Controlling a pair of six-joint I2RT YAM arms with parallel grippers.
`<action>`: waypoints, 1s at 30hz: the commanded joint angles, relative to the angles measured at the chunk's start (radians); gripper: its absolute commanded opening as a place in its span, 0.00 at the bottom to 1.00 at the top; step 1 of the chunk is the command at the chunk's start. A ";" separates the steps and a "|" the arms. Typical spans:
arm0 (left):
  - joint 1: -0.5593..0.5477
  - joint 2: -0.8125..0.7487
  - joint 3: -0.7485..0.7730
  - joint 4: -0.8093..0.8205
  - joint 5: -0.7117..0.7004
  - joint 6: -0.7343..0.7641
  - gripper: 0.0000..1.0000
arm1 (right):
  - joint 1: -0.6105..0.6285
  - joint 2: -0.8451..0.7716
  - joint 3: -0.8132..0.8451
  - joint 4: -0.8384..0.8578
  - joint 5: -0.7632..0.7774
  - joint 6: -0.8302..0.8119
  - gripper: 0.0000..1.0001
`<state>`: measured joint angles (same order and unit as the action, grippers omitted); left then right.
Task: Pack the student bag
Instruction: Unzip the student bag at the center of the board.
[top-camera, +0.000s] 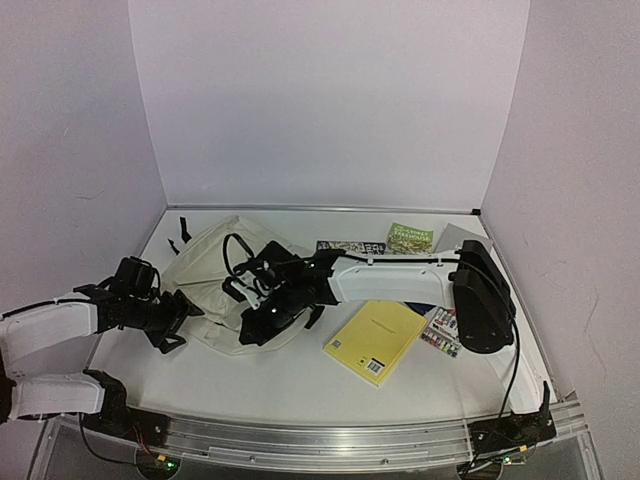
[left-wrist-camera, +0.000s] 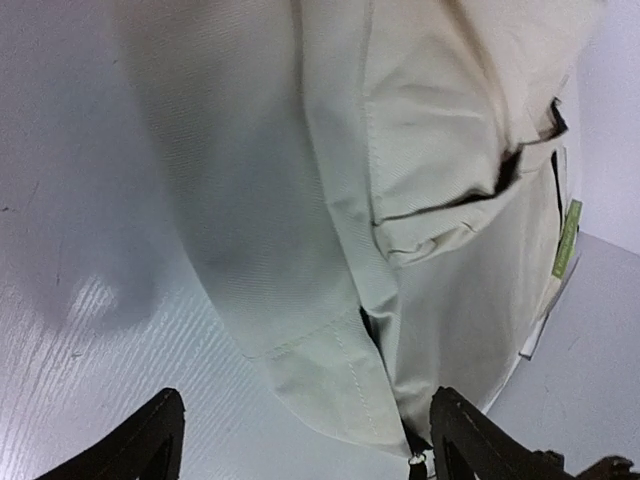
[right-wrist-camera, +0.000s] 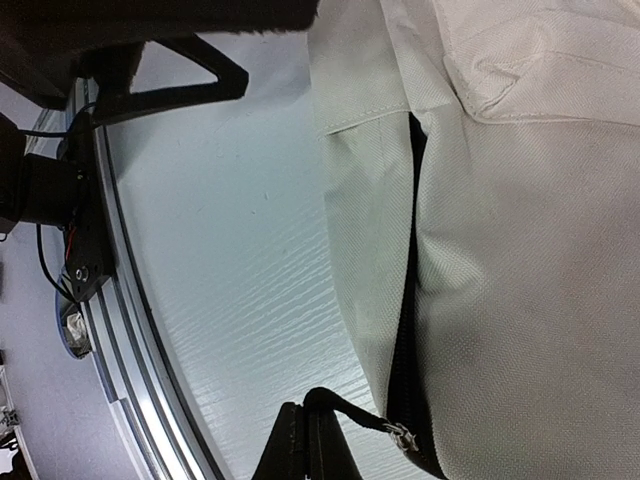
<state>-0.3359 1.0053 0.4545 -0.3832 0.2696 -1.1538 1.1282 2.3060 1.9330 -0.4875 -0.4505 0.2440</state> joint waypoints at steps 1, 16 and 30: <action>-0.005 0.070 -0.043 0.188 0.024 -0.066 0.76 | -0.004 -0.095 -0.021 0.021 -0.016 -0.010 0.00; -0.074 0.159 -0.133 0.364 0.002 -0.167 0.43 | -0.021 -0.120 -0.067 0.025 -0.041 0.000 0.00; 0.057 0.092 -0.079 0.188 -0.028 -0.099 0.00 | -0.137 -0.239 -0.324 0.029 -0.017 -0.054 0.00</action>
<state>-0.3579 1.1258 0.3296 -0.1342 0.2594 -1.3006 1.0198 2.1461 1.6611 -0.4587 -0.4850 0.2227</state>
